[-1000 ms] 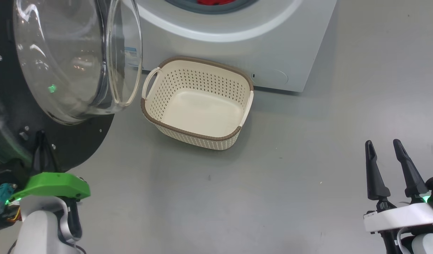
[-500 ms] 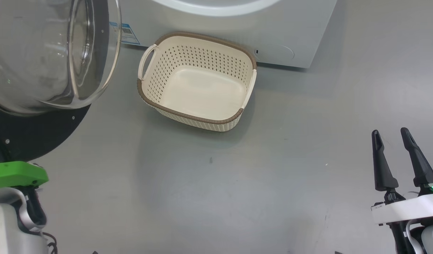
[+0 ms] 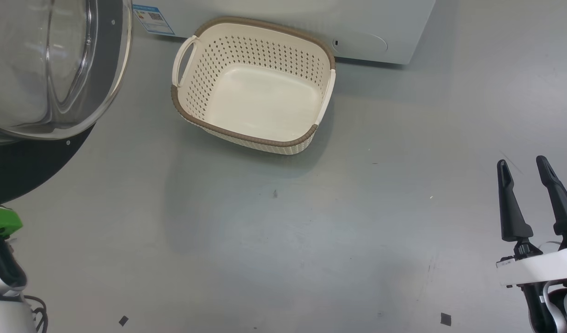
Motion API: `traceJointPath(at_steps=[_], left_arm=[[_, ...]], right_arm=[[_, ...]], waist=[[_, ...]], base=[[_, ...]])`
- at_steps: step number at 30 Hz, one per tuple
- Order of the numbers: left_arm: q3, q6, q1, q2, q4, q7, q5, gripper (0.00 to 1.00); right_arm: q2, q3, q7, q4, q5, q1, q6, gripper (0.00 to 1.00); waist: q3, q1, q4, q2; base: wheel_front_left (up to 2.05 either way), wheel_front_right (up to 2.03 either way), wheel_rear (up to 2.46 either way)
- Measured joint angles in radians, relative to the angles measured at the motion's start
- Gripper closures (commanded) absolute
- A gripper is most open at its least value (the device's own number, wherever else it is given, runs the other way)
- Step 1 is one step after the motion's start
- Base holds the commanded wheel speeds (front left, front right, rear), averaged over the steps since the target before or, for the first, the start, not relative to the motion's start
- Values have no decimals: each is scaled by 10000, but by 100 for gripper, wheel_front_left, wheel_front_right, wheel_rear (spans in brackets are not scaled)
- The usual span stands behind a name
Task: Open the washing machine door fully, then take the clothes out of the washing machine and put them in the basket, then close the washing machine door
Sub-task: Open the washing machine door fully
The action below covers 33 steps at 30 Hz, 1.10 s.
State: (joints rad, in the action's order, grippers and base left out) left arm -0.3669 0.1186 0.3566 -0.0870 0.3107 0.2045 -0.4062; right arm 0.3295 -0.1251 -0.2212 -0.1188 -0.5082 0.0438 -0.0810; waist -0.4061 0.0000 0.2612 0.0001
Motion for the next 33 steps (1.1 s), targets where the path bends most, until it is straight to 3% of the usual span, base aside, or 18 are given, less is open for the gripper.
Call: traceJointPath(at_steps=[33], left_arm=[[-709,2,590,-247,301,-330,19,100]], right_arm=[[481,259,59,-90,-21,-151,-138,0]], waist=[[-564,0,79,0]], base=[[0,0,0]])
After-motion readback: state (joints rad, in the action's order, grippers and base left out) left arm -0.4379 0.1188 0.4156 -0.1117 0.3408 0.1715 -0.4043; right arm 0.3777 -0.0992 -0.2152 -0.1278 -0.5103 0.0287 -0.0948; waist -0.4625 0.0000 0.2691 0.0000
